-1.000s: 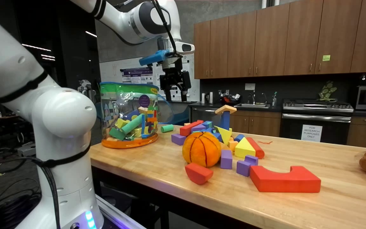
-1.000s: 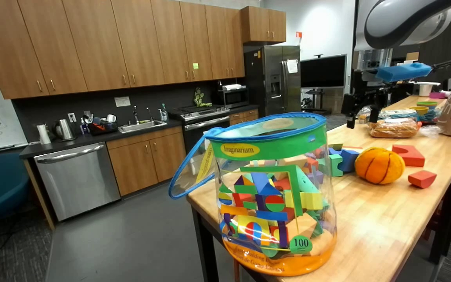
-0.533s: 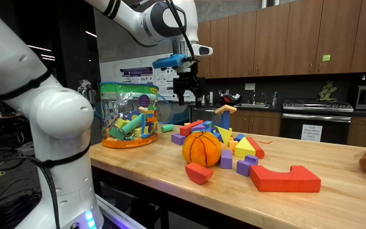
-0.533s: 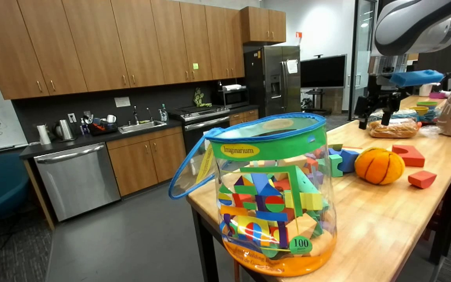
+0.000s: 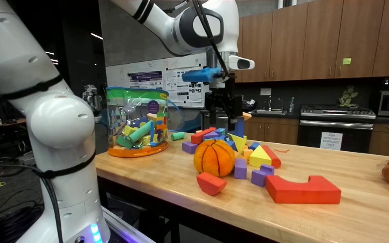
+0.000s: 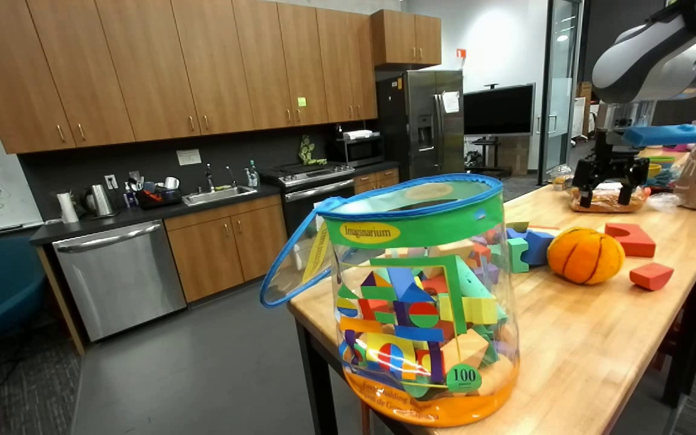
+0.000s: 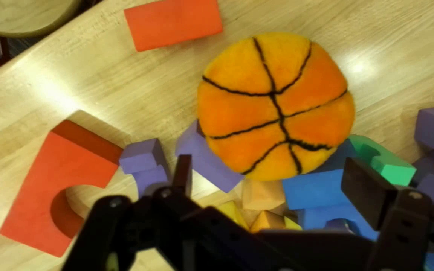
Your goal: Put one purple block in the bag on the left.
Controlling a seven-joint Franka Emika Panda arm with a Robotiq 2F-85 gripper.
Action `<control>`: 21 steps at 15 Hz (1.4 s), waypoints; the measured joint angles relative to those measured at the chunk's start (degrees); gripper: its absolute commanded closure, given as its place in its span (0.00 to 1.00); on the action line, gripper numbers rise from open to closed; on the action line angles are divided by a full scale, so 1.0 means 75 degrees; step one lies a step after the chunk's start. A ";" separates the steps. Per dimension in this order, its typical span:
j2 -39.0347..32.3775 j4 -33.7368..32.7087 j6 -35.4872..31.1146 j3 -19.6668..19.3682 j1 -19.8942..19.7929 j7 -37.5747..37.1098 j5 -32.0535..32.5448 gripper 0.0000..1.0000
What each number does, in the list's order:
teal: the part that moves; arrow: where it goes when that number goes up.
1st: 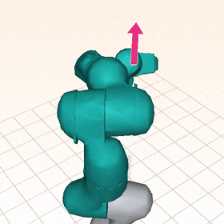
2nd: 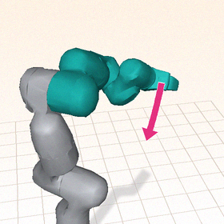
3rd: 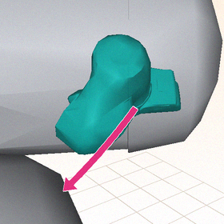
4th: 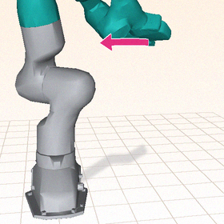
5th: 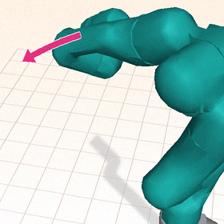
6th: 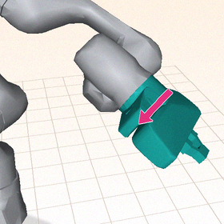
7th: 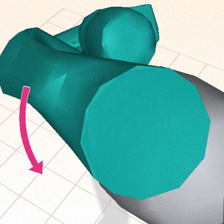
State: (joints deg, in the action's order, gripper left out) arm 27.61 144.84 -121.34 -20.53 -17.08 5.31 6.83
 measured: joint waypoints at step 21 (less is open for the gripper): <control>-0.2204 -0.1315 -0.1059 -0.0862 -0.0371 0.0738 -0.1363 0.00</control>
State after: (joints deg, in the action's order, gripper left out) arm 11.08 134.98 -129.28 -27.00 -19.86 10.85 -3.39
